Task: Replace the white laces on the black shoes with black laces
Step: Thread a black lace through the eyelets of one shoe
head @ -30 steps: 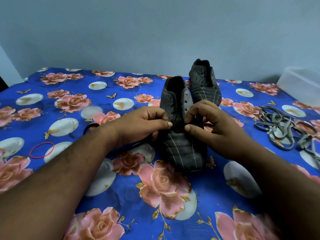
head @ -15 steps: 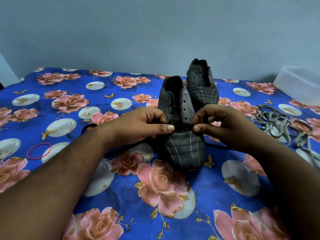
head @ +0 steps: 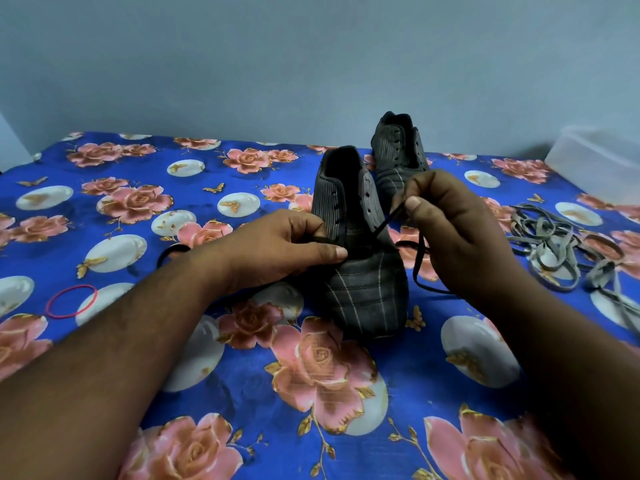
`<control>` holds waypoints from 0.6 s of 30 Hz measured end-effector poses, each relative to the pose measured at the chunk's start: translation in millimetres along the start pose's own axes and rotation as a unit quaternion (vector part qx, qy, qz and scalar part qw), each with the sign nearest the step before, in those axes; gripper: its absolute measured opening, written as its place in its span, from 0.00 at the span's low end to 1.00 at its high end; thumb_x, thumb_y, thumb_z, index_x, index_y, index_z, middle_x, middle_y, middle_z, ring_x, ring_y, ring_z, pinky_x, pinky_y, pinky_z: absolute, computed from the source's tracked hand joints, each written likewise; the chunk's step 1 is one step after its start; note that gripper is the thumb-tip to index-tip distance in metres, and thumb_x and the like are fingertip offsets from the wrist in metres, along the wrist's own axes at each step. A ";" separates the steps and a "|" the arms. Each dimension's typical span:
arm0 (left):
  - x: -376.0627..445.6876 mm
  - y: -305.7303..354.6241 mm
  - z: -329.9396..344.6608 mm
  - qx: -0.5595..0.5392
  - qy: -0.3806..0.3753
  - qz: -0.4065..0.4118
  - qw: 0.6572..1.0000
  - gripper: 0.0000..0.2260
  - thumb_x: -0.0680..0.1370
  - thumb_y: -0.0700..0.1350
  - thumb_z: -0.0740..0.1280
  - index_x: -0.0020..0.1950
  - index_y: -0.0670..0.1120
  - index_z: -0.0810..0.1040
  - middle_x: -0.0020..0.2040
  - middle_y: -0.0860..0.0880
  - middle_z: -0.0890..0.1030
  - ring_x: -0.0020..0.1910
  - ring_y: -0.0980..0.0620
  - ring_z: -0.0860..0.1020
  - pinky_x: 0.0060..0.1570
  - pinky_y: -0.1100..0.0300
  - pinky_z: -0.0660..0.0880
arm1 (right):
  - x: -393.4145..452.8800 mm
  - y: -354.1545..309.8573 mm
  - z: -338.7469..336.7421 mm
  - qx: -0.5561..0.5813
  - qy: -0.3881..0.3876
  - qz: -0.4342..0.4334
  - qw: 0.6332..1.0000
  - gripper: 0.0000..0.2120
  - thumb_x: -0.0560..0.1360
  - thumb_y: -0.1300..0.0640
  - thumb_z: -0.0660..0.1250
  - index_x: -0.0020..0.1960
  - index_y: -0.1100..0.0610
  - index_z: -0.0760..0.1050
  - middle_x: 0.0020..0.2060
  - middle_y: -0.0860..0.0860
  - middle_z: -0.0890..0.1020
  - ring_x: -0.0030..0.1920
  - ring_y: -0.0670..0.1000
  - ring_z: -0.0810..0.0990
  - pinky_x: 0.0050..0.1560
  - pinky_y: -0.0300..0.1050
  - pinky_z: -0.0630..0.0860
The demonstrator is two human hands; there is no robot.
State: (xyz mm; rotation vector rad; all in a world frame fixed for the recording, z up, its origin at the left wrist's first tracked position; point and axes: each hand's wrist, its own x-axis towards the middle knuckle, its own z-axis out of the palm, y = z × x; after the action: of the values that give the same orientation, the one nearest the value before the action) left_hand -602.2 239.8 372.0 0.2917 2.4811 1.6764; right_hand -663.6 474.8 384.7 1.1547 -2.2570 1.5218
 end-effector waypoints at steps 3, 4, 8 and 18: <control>-0.6 0.4 0.4 -0.004 -0.004 0.001 1.000 0.16 0.75 0.50 0.72 0.37 0.42 0.71 0.32 0.50 0.70 0.36 0.49 0.68 0.41 0.52 0.66 | 0.7 -3.9 4.0 0.150 -0.020 0.074 0.986 0.04 0.79 0.59 0.58 0.46 0.56 0.70 0.33 0.49 0.76 0.36 0.50 0.73 0.40 0.45 0.72; -1.1 0.9 0.3 -0.011 -0.005 0.001 1.000 0.18 0.75 0.50 0.72 0.39 0.38 0.71 0.33 0.49 0.69 0.36 0.48 0.68 0.41 0.52 0.66 | 1.3 -4.7 3.2 0.199 -0.030 0.109 0.973 0.03 0.78 0.59 0.58 0.46 0.56 0.70 0.31 0.48 0.73 0.33 0.49 0.70 0.36 0.44 0.69; -6.1 6.0 -4.0 -0.031 0.002 -0.008 1.000 0.18 0.76 0.59 0.70 0.41 0.44 0.76 0.34 0.47 0.68 0.33 0.48 0.62 0.33 0.56 0.59 | 0.2 -2.3 -11.0 0.161 -0.088 0.151 0.971 0.09 0.79 0.54 0.68 0.46 0.58 0.72 0.28 0.48 0.73 0.27 0.45 0.69 0.29 0.38 0.67; -18.7 9.7 -34.2 0.098 0.010 -0.020 0.995 0.17 0.75 0.58 0.73 0.36 0.46 0.82 0.26 0.54 0.66 0.27 0.56 0.62 0.29 0.65 0.62 | 2.1 4.6 -44.2 -0.020 -0.150 0.109 0.982 0.11 0.74 0.44 0.73 0.41 0.52 0.84 0.31 0.55 0.81 0.32 0.52 0.73 0.36 0.47 0.70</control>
State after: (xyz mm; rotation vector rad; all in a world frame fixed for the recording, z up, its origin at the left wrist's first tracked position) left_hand -590.6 208.1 393.8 0.2429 2.6524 1.4286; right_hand -679.6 512.2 402.8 1.2319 -2.6785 1.4482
